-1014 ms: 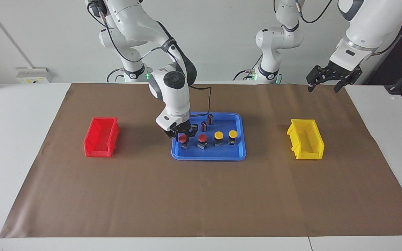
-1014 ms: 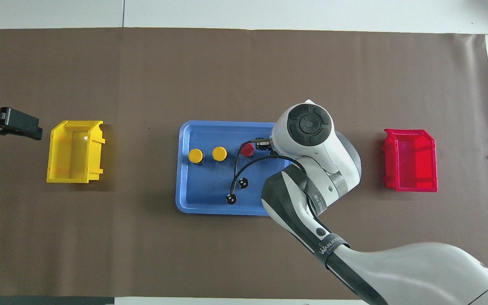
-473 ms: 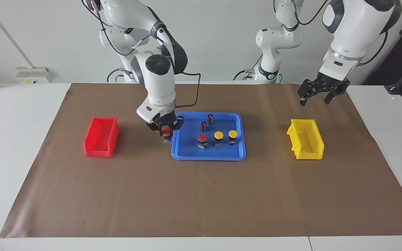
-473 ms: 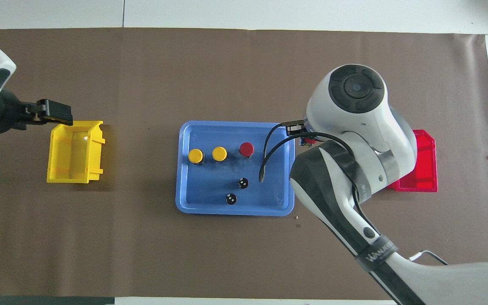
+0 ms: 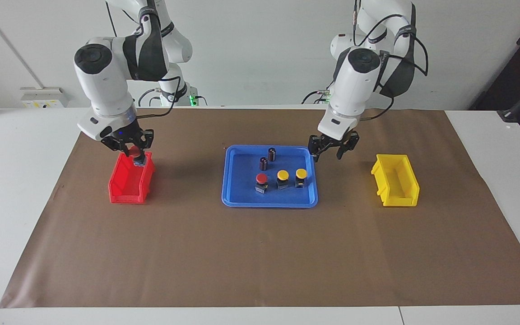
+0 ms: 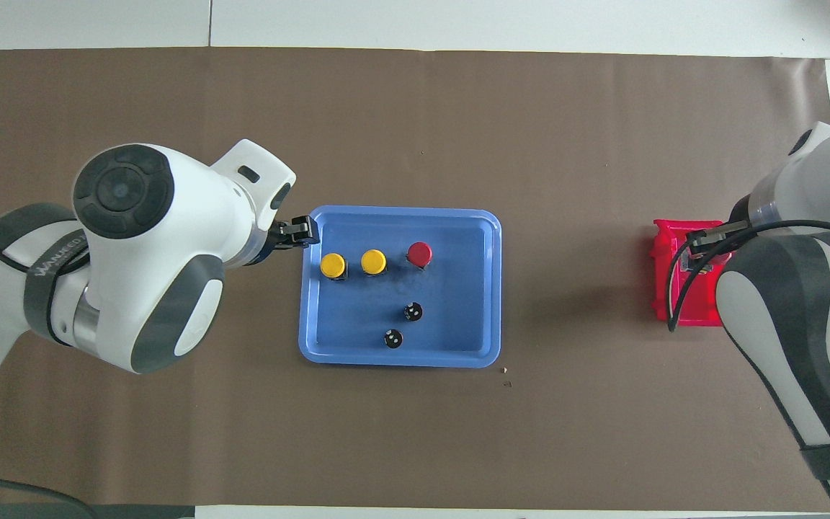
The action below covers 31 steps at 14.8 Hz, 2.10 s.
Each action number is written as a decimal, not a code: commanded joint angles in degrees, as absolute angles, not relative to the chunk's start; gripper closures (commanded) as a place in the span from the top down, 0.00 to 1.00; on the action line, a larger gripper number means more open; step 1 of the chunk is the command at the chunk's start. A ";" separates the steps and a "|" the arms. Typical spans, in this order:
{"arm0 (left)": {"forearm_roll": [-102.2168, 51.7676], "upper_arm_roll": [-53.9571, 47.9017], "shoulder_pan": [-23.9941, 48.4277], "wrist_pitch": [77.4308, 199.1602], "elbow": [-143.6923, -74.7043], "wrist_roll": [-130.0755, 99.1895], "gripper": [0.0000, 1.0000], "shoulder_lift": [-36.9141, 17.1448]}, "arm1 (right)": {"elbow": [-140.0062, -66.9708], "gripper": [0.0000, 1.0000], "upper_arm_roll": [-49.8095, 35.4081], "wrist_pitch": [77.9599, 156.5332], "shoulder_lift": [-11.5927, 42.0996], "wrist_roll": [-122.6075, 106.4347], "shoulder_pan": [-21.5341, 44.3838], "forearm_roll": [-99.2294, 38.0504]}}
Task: Sort red and yellow buttons by color
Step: 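Grasp a yellow button with the left gripper while the right gripper releases, then carry the yellow button to the yellow bin while the right gripper returns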
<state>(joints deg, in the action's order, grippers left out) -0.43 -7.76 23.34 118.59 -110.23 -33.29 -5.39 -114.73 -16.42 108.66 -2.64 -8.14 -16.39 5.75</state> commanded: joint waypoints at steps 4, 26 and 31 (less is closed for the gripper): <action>-1.14 -6.77 27.69 126.82 -114.52 -35.60 0.78 -9.40 | -129.27 0.13 -14.86 122.06 -8.35 -16.96 -20.04 4.40; -1.05 -6.33 20.32 105.50 -104.86 -23.33 0.02 -6.60 | -134.68 0.78 -14.68 130.11 -6.42 -19.86 -20.65 2.28; -0.88 -5.98 5.22 98.97 -105.20 -3.38 0.02 -0.53 | -108.15 1.00 -15.38 109.87 1.91 -5.18 -10.23 1.76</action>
